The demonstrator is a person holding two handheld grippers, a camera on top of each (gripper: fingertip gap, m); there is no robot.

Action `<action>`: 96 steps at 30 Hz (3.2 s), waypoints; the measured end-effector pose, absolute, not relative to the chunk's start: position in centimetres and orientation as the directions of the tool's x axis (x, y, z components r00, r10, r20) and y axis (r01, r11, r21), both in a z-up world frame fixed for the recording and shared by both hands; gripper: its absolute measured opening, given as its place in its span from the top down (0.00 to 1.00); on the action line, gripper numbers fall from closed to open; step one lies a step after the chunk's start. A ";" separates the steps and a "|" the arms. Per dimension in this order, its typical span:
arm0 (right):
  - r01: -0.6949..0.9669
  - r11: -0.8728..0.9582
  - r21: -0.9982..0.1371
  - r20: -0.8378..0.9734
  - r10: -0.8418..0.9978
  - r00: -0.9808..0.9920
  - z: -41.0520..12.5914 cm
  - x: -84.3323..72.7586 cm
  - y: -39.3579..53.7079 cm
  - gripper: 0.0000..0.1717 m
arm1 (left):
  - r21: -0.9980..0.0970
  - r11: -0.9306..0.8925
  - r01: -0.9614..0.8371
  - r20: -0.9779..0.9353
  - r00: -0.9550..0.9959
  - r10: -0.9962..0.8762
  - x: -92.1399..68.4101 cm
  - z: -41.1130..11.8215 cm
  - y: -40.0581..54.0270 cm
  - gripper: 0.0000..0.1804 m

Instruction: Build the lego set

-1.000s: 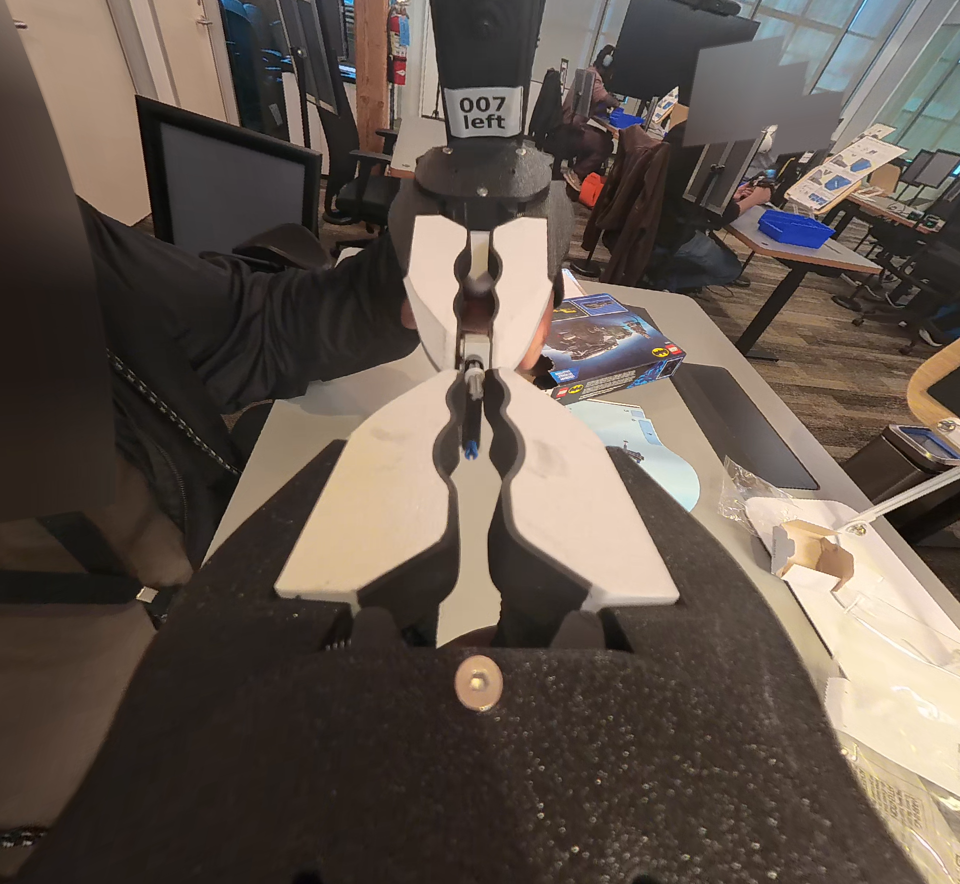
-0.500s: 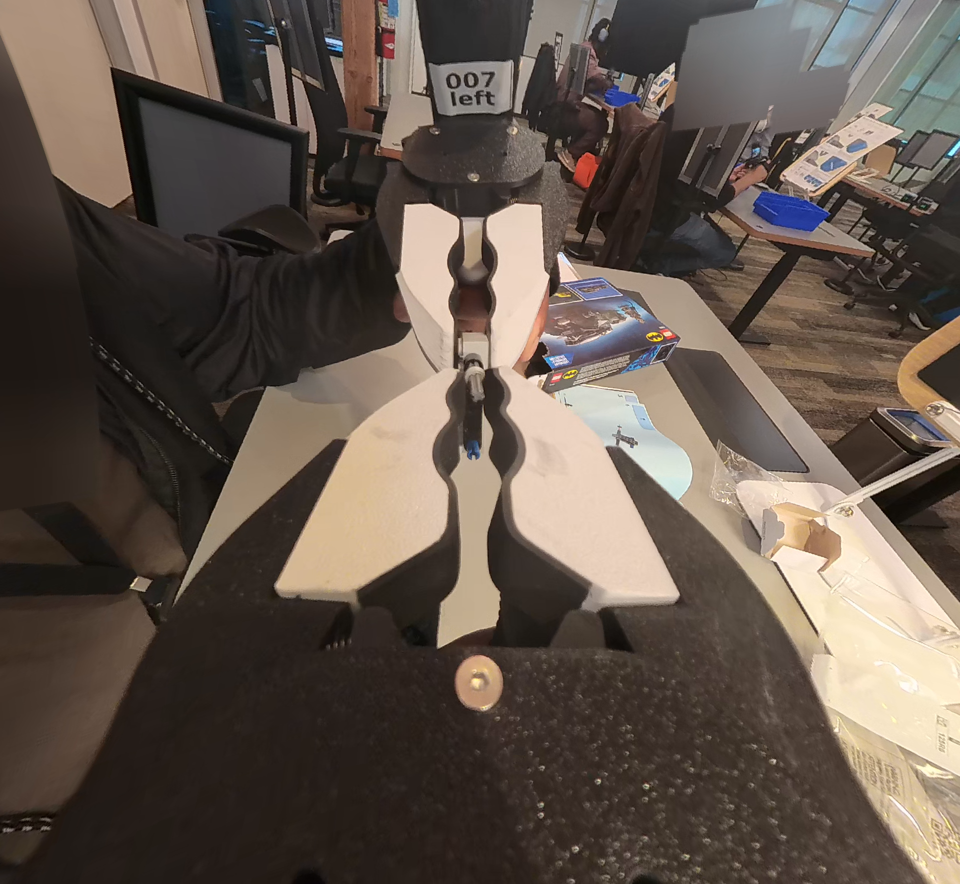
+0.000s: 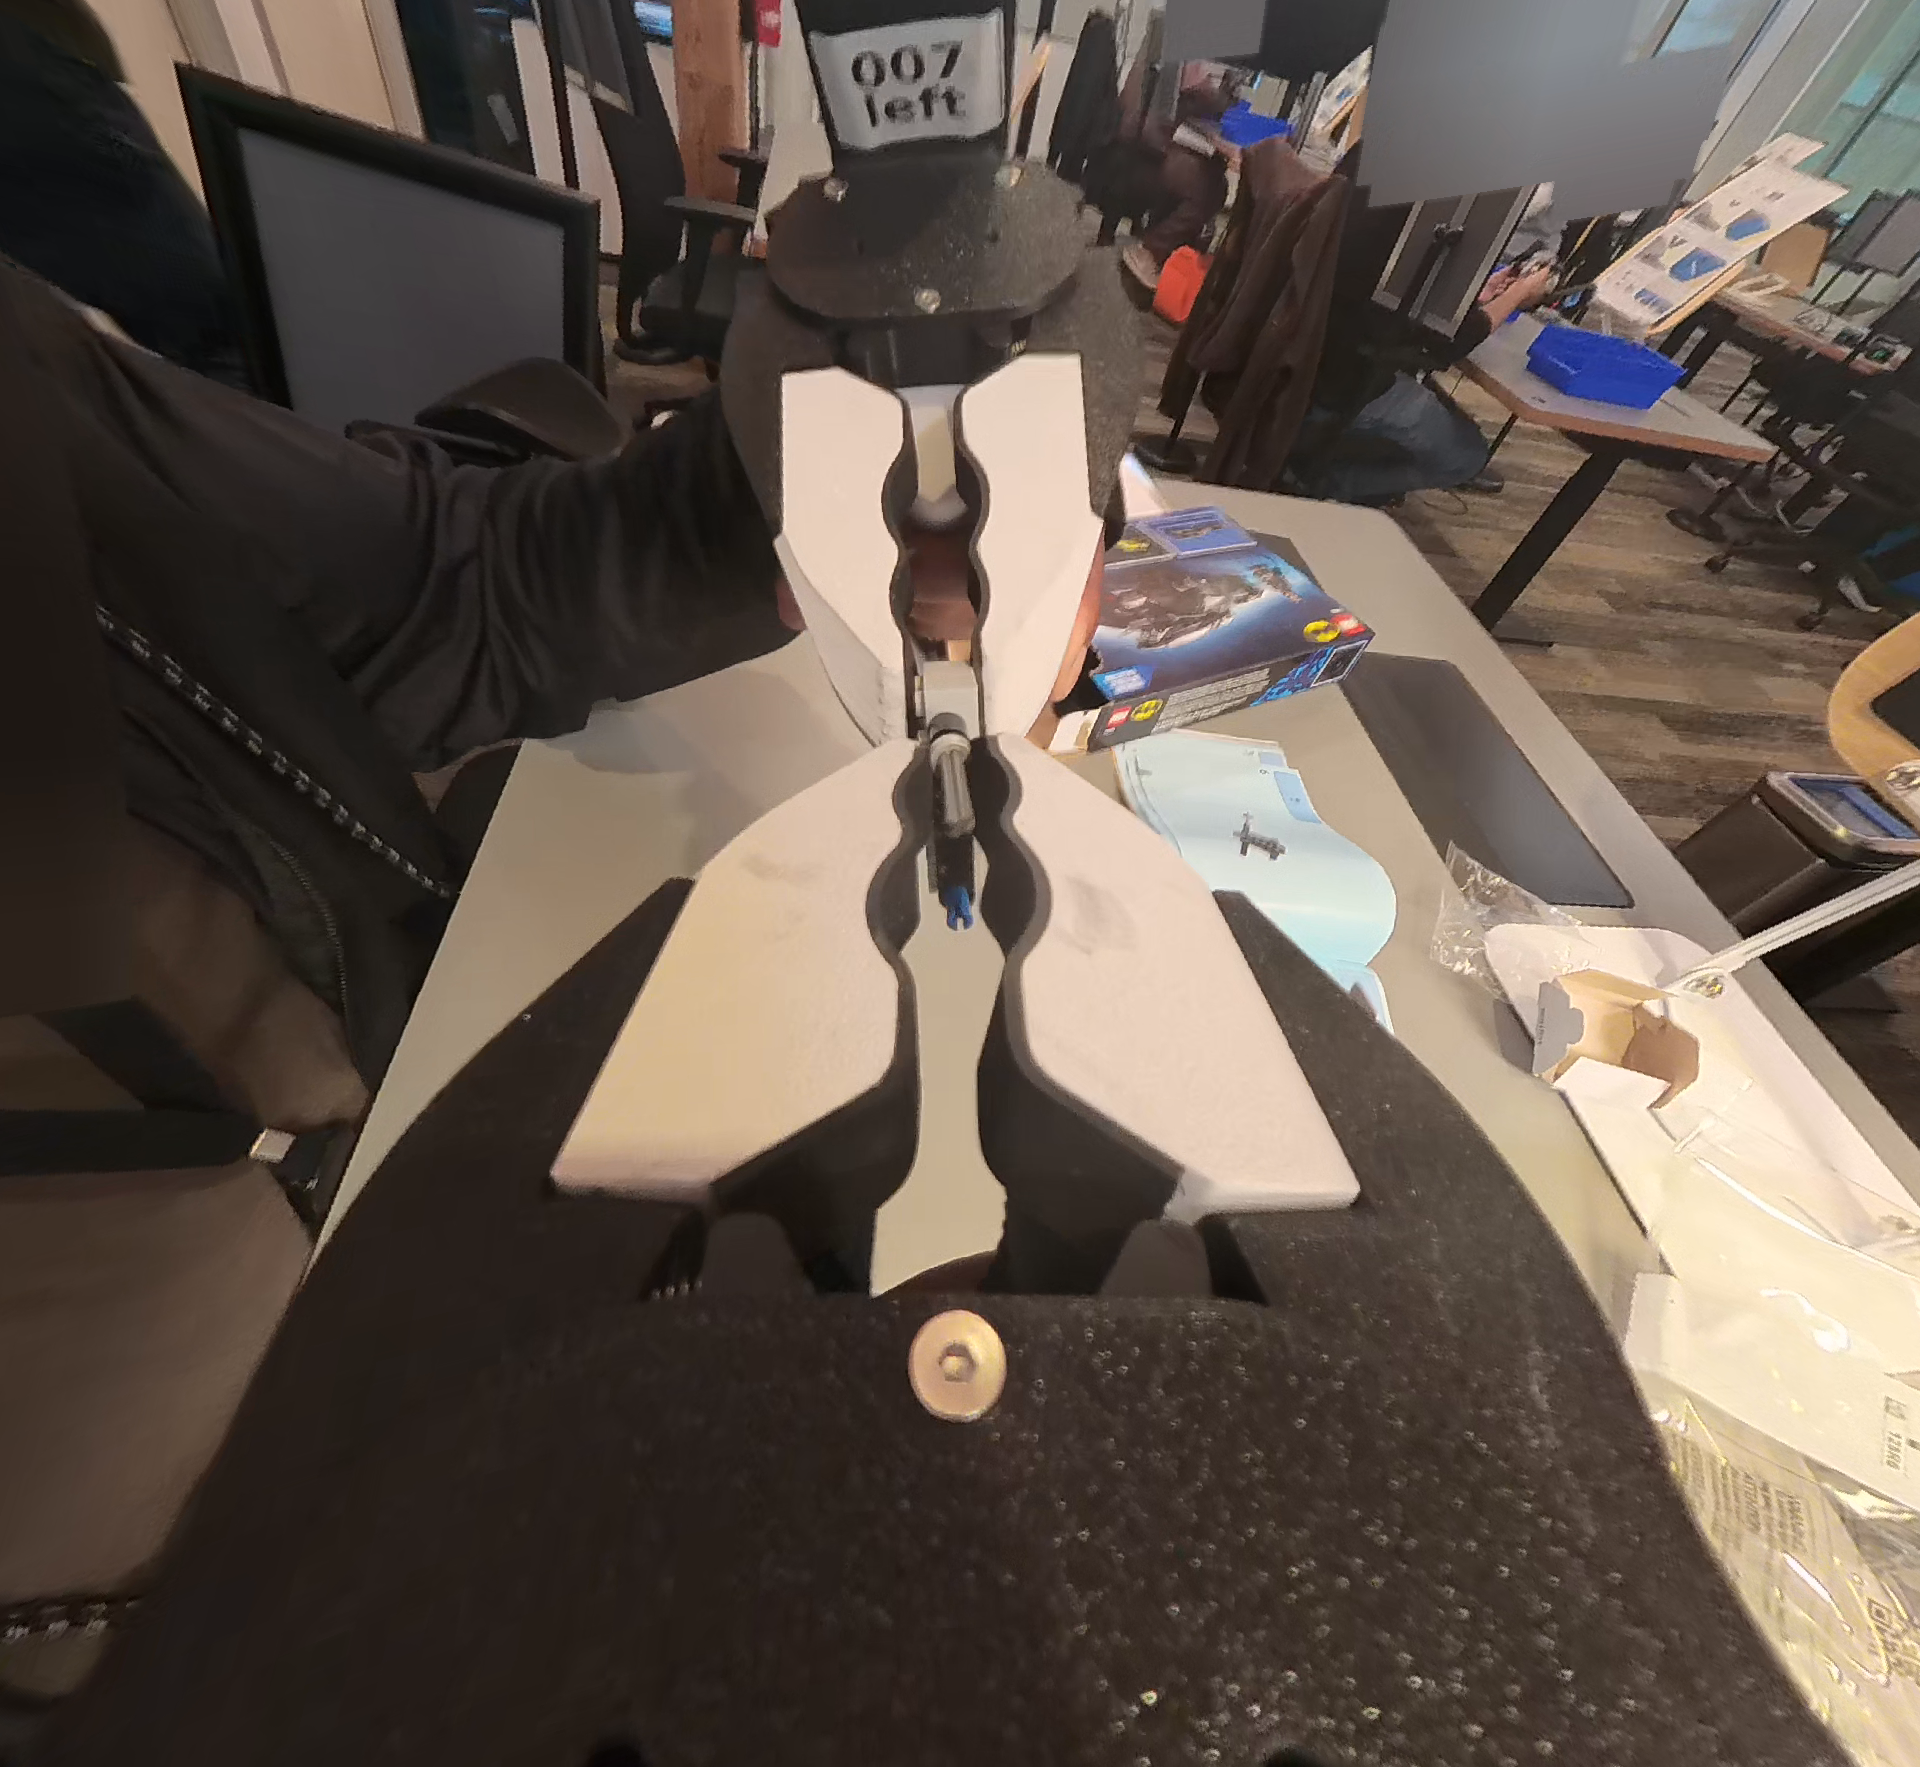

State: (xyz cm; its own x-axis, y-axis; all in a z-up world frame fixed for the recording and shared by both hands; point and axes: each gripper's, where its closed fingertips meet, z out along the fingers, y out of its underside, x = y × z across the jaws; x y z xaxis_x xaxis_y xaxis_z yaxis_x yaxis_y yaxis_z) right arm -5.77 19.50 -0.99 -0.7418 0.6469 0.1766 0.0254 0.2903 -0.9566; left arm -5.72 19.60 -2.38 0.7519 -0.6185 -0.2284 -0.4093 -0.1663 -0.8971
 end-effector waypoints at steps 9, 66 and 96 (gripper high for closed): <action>-0.052 0.352 -0.934 0.281 0.639 -0.716 0.4 -4.9 19.3 0.94 | -0.893 -0.149 -0.425 -0.256 0.750 -0.610 -5.8 -2.4 19.9 0.94; 0.058 0.390 -0.919 0.221 0.631 -0.743 -2.5 -5.9 20.3 0.97 | -0.844 -0.201 -0.498 -0.296 0.743 -0.600 -6.3 -3.7 20.1 0.94; 0.073 0.385 -0.920 0.212 0.645 -0.735 -3.0 -6.3 20.9 0.97 | -0.853 -0.206 -0.479 -0.283 0.758 -0.587 -6.5 -4.3 20.8 0.94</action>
State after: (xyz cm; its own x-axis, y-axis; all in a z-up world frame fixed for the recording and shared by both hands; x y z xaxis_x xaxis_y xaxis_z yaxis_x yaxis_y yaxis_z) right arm -6.34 20.93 -2.95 -0.7346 0.6446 0.2116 0.0732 0.3854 -0.9198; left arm -6.53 20.81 -4.31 0.7581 -0.5875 -0.2832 -0.4786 -0.2061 -0.8535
